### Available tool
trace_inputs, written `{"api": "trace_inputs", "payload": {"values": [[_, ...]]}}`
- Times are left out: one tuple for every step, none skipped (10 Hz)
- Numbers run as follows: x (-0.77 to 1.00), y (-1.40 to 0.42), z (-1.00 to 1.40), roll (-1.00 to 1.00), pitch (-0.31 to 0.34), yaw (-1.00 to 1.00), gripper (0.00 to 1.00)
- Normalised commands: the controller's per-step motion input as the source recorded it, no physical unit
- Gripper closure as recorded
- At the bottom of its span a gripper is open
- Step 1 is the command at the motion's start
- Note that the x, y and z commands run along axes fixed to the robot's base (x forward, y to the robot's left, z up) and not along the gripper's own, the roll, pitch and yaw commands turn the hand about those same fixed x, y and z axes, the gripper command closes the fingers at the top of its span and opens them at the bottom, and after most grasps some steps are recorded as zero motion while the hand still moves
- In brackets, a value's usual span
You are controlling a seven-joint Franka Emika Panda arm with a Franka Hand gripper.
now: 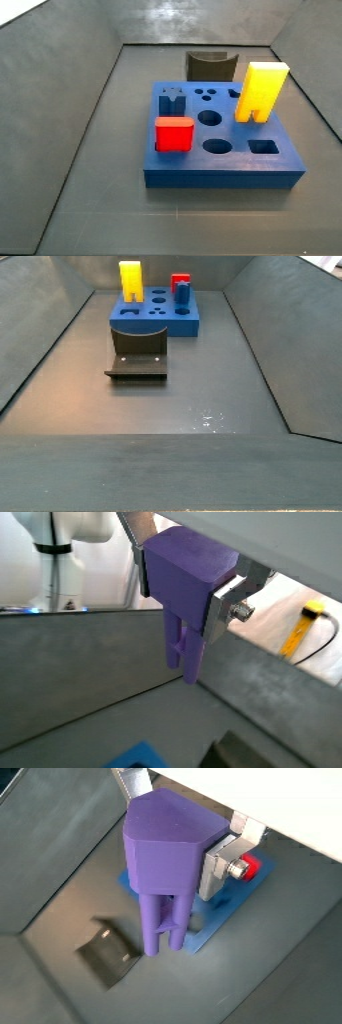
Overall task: Pick up the 3 prong object. Move up. Place the 3 prong object on the fixture. Regrasp the 3 prong object. Move to above the board. Insert the 3 prong object.
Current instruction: Move to above the board.
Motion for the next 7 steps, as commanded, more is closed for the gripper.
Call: {"api": "trace_inputs", "payload": {"values": [[-0.17, -0.04, 0.07, -1.0, -0.167, -0.07, 1.0], [-0.08, 0.02, 0.01, -1.0, -0.158, -0.08, 1.0], [-0.08, 0.01, 0.04, -1.0, -0.162, -0.09, 1.0], [-0.08, 0.03, 0.01, -1.0, -0.177, -0.09, 1.0], [-0.08, 0.04, 0.0, -1.0, -0.188, -0.09, 1.0], [-0.08, 0.05, 0.01, -0.68, -0.15, -0.05, 1.0], [-0.07, 0.04, 0.0, -0.53, -0.13, -0.04, 1.0]]}}
